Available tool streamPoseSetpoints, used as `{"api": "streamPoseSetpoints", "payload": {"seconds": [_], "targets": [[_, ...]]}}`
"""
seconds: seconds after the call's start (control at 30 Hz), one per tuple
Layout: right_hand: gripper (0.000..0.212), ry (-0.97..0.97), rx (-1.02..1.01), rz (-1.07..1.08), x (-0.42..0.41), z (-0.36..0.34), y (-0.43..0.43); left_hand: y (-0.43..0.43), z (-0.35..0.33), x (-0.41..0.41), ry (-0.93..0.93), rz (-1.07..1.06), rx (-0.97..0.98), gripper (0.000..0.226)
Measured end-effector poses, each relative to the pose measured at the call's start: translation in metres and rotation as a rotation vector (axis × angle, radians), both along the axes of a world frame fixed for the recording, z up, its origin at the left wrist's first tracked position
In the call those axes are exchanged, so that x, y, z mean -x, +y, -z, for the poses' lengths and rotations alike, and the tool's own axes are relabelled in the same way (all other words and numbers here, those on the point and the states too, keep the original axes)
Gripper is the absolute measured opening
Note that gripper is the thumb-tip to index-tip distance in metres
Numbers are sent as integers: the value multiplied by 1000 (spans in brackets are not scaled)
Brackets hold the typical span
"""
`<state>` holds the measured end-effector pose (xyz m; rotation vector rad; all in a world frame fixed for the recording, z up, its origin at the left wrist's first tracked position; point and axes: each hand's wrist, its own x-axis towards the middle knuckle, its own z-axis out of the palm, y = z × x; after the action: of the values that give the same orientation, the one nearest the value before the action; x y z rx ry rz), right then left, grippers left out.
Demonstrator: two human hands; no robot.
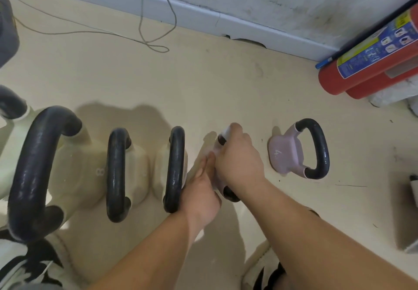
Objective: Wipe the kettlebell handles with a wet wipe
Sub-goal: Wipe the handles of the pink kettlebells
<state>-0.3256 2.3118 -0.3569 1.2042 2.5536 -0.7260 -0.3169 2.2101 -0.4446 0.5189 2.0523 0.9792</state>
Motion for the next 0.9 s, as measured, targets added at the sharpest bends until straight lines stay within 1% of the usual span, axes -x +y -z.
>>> {"api": "streamPoseSetpoints", "payload": {"seconds": [0.03,0.1,0.17,0.2,0.3,0.4,0.47,0.5,0.53,0.57,0.6,0.63,0.67,0.7,0.73,0.77,0.83,0.87,0.9], "targets": [[31,88,45,71,-8,2,-5,0,-1,2,-2,26,15,82],[40,220,87,166,-25,6,-18,-1,-5,2,13,79,25,78],[51,292,89,201,-44,10,-32,-6,-11,-1,30,113,-69,75],[55,320,94,211,-53,11,-38,-7,-13,-4,104,60,-112,72],[64,344,153,243,-76,21,-52,-7,-7,-19,-39,-141,-202,56],[69,366,181,254,-86,31,-57,-6,-5,-29,-147,-267,-177,65],[68,338,165,224,-90,36,-55,-8,-5,-34,-300,-318,-235,80],[67,302,157,204,-92,36,-52,-9,-6,-34,-318,-292,-224,81],[68,271,153,179,-95,35,-48,-10,-3,-35,-300,-290,-235,74],[67,244,152,148,-98,34,-45,-10,1,-36,-264,-271,-217,60],[67,223,146,108,-101,33,-42,-8,1,-36,-296,-281,-161,49],[68,190,133,74,-103,32,-39,-6,-1,-35,-282,-264,-129,46],[69,151,116,42,-105,31,-36,-6,1,-37,-292,-209,-126,50],[71,116,102,18,-107,31,-33,-7,0,-38,-266,-210,-96,61],[72,87,98,3,-111,31,-30,-7,6,-39,-172,-222,-70,70],[70,61,104,-5,-116,31,-28,-6,8,-39,-186,-229,-87,77],[59,-14,140,10,-126,34,-29,-5,12,-39,-186,-224,-100,86],[52,-26,172,49,-129,36,-31,-5,7,-37,-109,-175,-70,87],[44,-3,205,94,-132,37,-34,-4,9,-38,-70,-158,-37,82]]}}
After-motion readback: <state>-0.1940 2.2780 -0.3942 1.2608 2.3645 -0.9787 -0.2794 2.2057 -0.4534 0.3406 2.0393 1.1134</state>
